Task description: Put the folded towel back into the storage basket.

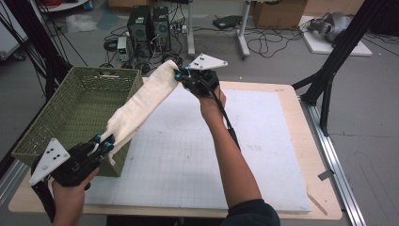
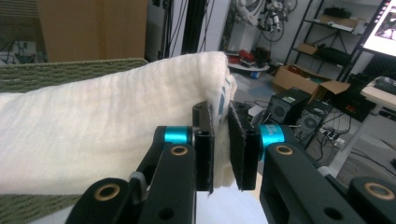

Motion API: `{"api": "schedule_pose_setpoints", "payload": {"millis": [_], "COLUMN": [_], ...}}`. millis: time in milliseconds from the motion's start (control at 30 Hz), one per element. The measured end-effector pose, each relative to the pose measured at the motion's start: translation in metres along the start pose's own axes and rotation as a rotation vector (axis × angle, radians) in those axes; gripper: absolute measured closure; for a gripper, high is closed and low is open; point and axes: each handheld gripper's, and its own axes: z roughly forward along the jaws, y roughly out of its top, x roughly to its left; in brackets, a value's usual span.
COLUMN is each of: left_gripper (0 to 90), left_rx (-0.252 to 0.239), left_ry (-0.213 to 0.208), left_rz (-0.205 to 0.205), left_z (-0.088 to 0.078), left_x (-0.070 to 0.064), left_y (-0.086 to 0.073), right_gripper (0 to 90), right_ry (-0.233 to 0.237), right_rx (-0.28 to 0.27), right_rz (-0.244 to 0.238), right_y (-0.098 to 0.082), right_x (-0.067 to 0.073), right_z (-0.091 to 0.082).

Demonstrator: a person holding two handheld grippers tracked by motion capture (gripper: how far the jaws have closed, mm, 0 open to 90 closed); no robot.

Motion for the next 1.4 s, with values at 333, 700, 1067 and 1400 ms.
{"api": "schedule_pose_setpoints", "payload": {"millis": [333,700,1067,1400], "left_gripper": [82.2,82.1,82.1,82.1], "left_rx": [-0.012,-0.024,-0.036,-0.024], "left_ry": [0.052,0.101,0.138,0.171], "left_rz": [-0.012,-0.03,-0.053,-0.046], "left_z": [-0.015,-0.028,-0.035,-0.039], "left_x": [0.009,0.02,0.029,0.033], "left_y": [0.001,0.001,0.001,0.001], "right_gripper": [81.1,81.2,81.2,81.2], "right_ry": [0.038,0.063,0.082,0.094], "right_rx": [0.007,0.01,0.021,0.033], "right_rz": [-0.016,-0.04,-0.052,-0.059], "right_y": [0.017,0.038,0.056,0.066], "right_x": [0.013,0.031,0.046,0.059], "right_z": [0.033,0.073,0.107,0.132]}}
